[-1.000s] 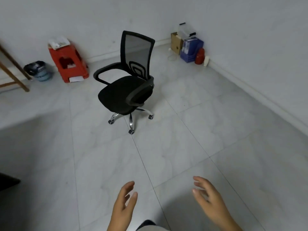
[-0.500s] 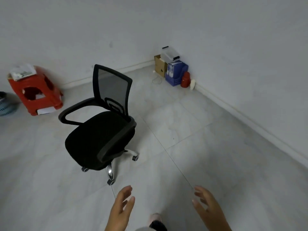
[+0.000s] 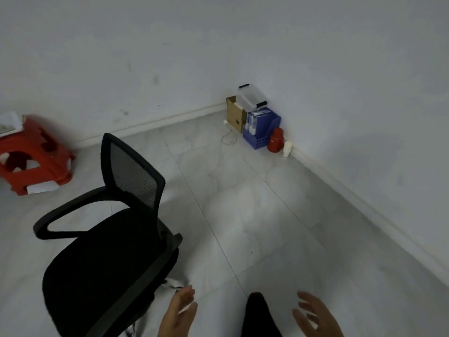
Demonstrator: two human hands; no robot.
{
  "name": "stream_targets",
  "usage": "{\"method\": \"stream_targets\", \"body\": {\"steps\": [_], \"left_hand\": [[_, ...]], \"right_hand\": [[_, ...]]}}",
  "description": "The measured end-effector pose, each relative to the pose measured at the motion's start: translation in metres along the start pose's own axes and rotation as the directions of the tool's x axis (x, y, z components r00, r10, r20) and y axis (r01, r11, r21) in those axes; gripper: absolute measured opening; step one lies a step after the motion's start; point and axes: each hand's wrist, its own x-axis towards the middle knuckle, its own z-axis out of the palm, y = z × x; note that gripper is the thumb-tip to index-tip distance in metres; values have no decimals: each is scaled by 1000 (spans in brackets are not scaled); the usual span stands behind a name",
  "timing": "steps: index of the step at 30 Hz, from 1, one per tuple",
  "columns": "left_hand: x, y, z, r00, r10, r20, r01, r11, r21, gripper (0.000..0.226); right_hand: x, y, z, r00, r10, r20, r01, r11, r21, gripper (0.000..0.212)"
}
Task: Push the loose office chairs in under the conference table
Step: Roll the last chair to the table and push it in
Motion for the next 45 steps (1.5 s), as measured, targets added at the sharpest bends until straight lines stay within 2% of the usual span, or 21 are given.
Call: {"method": "stream_targets", "body": {"steps": [3, 5, 7, 11, 15, 17, 19, 21, 24, 28, 30, 32, 34, 36, 38, 40, 42, 44, 45], "left_hand": [[57, 44, 30, 994, 6, -111, -20, 992, -122, 31], [95, 71, 44, 991, -4, -135, -19, 986, -167, 31], [127, 91, 54, 989, 11, -146, -34, 987, -157, 27], [181, 104, 63, 979, -5, -205, -31, 984, -174, 22], [233, 101, 65, 958, -56, -280, 8, 985, -170, 25], [274, 105, 63, 943, -85, -323, 18, 979, -204, 20], [321, 121, 55, 939, -70, -335, -10, 973, -231, 24], [368, 141, 42, 934, -46, -355, -47, 967, -249, 30], [420, 178, 12, 919, 33, -394, -113, 977, -182, 24], [453, 198, -29, 834, 41, -550, -166, 970, -179, 21], [456, 196, -46, 793, 8, -610, -153, 971, -186, 22], [453, 189, -59, 709, -5, -705, -99, 989, -107, 27], [447, 181, -67, 595, -30, -803, -49, 996, -73, 32], [439, 180, -72, 474, -62, -878, 23, 998, -58, 42], [433, 180, -71, 333, -105, -937, 146, 988, -59, 41], [428, 182, -68, 144, -200, -969, 253, 954, -160, 33], [426, 186, -62, -16, -338, -941, 394, 863, -317, 35], [425, 188, -53, -113, -423, -899, 622, 675, -396, 55], [425, 188, -47, -162, -425, -891, 710, 577, -404, 75]], "right_hand": [[95, -47, -14, 984, -177, 32, 179, 982, -68, 53], [156, -81, -14, 965, -234, 117, 244, 967, -76, 43], [208, -106, -12, 946, -249, 208, 263, 964, -42, 29], [284, -127, 12, 926, -253, 280, 265, 964, -6, 31], [328, -136, 49, 907, -242, 344, 280, 958, -65, 24], [365, -144, 74, 902, -271, 336, 316, 945, -85, 46], [407, -164, 99, 896, -273, 350, 323, 942, -92, 49], [445, -203, 125, 848, -263, 460, 337, 938, -85, 42], [497, -260, 165, 763, -319, 562, 423, 904, -62, 43], [542, -311, 230, 620, -396, 678, 547, 837, -11, 49], [552, -323, 266, 542, -388, 745, 551, 834, 33, 35], [561, -325, 303, 443, -366, 818, 555, 829, 71, 56], [564, -328, 342, 336, -333, 881, 579, 811, 86, 63], [559, -340, 384, 154, -288, 945, 638, 759, 127, 61], [552, -355, 427, -52, -271, 961, 717, 660, 225, 73], [540, -372, 469, -267, -252, 930, 781, 509, 362, 84], [525, -389, 507, -535, -310, 786, 760, 228, 608, 72], [515, -398, 540, -747, -305, 591, 632, -51, 773, 60], [512, -397, 554, -820, -259, 511, 558, -161, 814, 60]]}}
